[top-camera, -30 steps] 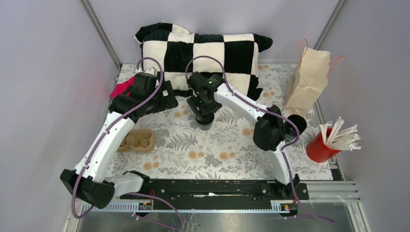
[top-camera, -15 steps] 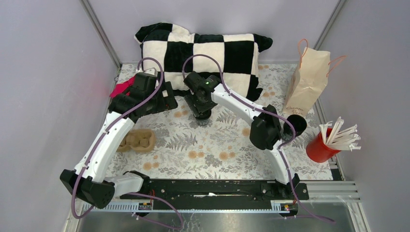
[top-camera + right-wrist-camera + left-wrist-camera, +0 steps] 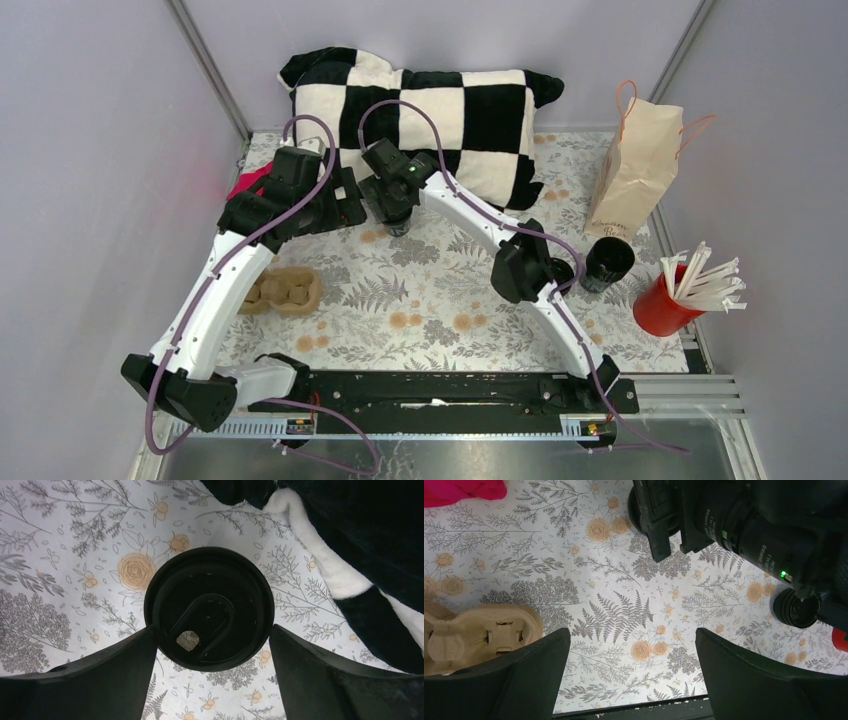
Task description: Pack the takeout coffee
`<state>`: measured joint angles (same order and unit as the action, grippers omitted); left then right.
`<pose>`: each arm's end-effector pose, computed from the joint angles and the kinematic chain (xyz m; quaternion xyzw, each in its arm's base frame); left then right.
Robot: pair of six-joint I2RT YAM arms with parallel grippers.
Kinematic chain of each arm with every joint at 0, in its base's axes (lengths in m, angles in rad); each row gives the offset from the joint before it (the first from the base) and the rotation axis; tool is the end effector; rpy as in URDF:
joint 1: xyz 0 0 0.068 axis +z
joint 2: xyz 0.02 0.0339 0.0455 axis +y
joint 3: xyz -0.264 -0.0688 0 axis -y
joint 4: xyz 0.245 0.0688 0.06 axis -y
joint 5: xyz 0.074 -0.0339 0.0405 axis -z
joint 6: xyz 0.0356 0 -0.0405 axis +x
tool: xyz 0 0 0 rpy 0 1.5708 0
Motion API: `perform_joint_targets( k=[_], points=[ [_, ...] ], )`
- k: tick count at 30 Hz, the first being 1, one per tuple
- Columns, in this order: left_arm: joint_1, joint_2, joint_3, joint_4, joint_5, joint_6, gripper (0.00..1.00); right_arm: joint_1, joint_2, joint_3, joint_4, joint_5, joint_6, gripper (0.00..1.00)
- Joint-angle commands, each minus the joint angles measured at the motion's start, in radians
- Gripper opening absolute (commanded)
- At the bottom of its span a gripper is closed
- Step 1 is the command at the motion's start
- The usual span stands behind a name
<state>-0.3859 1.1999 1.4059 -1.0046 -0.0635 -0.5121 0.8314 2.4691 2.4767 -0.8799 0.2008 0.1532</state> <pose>0.2123 -0.0838 0.3899 -0.0703 0.9233 -0.1369 0.3518 0.3698 0.3950 0.2564 -0.2786 0.8931 0.0779 0.3446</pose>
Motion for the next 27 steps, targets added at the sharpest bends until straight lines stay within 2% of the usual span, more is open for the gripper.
perform_joint_targets(
  k=[1,5,8,12,14,18,20,23,27],
  points=[
    [-0.007,-0.008,0.052,0.003,0.001,0.020,0.99,0.011,0.033,0.081,-0.032,0.014,-0.021,0.97],
    [-0.008,0.004,0.070,0.004,-0.007,0.023,0.99,0.007,-0.057,0.168,-0.073,0.011,-0.011,1.00],
    [-0.008,0.009,0.077,0.017,-0.010,0.026,0.99,-0.014,-0.216,0.103,-0.113,-0.015,0.046,1.00],
    [-0.008,0.016,0.075,0.035,0.000,0.024,0.99,-0.067,-0.458,-0.096,-0.197,-0.026,0.112,1.00],
    [-0.008,0.015,0.067,0.048,0.009,0.020,0.99,-0.116,-0.579,-0.254,-0.268,0.032,0.141,1.00],
    [-0.008,0.016,0.059,0.061,0.030,0.019,0.99,-0.263,-0.911,-0.658,-0.267,0.102,0.168,0.95],
    [-0.010,0.016,0.065,0.065,0.050,0.013,0.99,-0.374,-1.022,-0.790,-0.277,0.113,0.185,0.91],
    [-0.015,0.010,0.060,0.076,0.088,0.009,0.99,-0.556,-1.133,-0.944,-0.260,0.096,0.179,0.84],
    [-0.029,0.003,0.039,0.094,0.122,0.006,0.99,-0.733,-1.173,-1.115,-0.175,-0.032,0.160,0.77]
  ],
)
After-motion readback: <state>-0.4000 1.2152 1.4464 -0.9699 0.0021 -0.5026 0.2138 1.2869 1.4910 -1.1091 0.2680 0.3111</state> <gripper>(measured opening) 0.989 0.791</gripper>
